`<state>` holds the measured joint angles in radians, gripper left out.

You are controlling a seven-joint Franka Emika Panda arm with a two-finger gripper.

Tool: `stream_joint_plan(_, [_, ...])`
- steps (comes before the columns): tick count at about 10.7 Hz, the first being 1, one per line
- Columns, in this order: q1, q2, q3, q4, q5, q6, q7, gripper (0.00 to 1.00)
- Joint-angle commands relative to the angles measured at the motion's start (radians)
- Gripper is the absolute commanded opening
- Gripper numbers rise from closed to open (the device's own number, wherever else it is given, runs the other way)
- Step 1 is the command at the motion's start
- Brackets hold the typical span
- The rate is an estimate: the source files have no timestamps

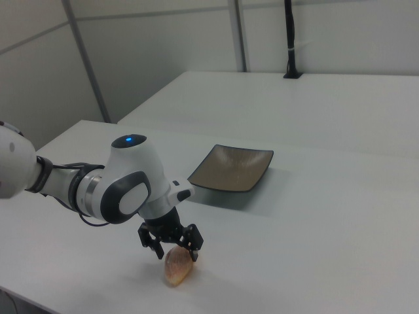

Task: Bread is placed on a ceramic plate
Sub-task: 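Lower the open gripper over the bread roll and close on it, then lift the grasped bread roll up off the table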

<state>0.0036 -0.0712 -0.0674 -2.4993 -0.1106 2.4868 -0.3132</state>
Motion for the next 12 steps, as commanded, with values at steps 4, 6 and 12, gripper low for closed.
stream_joint_plan(4, [-0.013, 0.004, 0.009, -0.013, -0.021, 0.017, -0.015, 0.5])
stream_joint_plan(6, [-0.011, -0.004, 0.008, 0.002, -0.02, -0.053, 0.0, 0.28])
stream_joint_plan(12, [0.001, -0.019, 0.008, 0.293, -0.001, -0.46, 0.045, 0.2])
